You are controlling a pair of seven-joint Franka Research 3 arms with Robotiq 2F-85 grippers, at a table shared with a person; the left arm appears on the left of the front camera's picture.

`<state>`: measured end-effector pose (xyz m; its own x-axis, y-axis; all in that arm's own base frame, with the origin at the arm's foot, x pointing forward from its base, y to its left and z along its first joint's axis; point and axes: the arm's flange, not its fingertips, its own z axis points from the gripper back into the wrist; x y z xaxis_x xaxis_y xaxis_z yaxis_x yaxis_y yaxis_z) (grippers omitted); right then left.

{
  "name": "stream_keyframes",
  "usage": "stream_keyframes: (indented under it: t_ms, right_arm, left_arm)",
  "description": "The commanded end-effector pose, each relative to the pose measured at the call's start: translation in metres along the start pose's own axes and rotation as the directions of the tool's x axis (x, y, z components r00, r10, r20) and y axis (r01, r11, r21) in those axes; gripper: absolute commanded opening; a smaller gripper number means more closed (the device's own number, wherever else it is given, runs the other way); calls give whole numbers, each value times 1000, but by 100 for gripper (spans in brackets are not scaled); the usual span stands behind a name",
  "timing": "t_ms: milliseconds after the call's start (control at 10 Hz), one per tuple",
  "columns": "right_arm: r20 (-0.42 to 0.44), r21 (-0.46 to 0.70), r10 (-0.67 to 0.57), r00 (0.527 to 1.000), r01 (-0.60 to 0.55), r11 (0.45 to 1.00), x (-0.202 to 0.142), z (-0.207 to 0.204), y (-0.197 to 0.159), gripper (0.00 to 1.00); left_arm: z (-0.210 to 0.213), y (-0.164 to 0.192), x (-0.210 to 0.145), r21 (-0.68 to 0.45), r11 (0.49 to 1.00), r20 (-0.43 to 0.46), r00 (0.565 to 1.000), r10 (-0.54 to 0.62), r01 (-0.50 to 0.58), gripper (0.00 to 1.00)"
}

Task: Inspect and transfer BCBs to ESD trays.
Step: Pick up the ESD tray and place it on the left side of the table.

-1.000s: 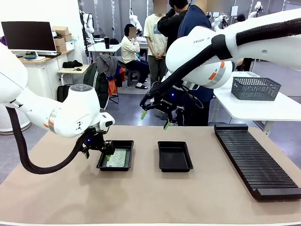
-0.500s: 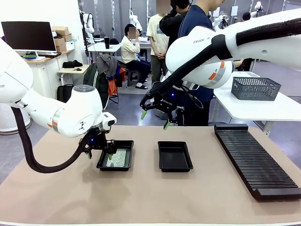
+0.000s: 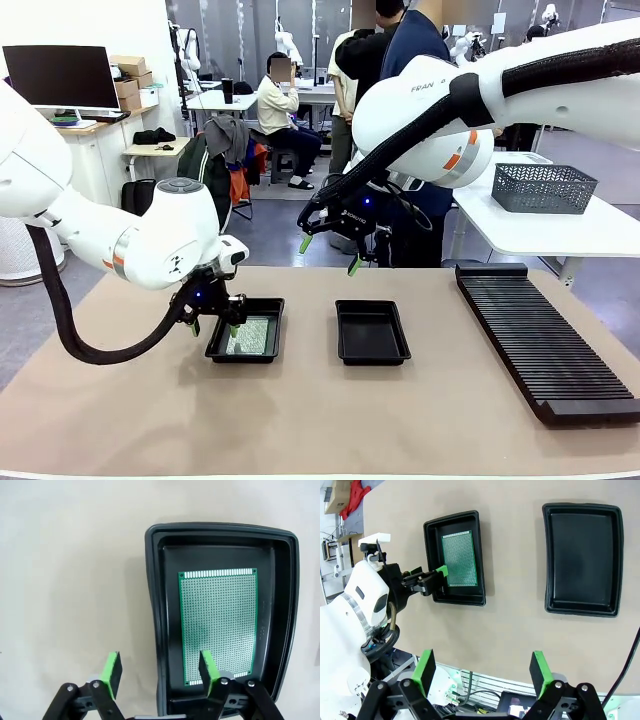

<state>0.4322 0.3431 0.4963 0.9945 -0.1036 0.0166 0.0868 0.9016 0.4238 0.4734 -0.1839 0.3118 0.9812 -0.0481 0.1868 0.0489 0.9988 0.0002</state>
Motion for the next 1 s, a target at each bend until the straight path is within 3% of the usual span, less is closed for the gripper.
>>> stream_keyframes:
  t_ms: [0, 900]
  right_arm:
    - [5, -16, 7, 1000, -7, 1000, 1, 0, 0, 100]
    - [5, -16, 7, 1000, -7, 1000, 1, 0, 0, 100]
  left_arm:
    - [-7, -7, 3, 29, 999, 29, 999, 16, -17, 75]
    - [-8, -2, 5, 45, 999, 28, 999, 17, -18, 35]
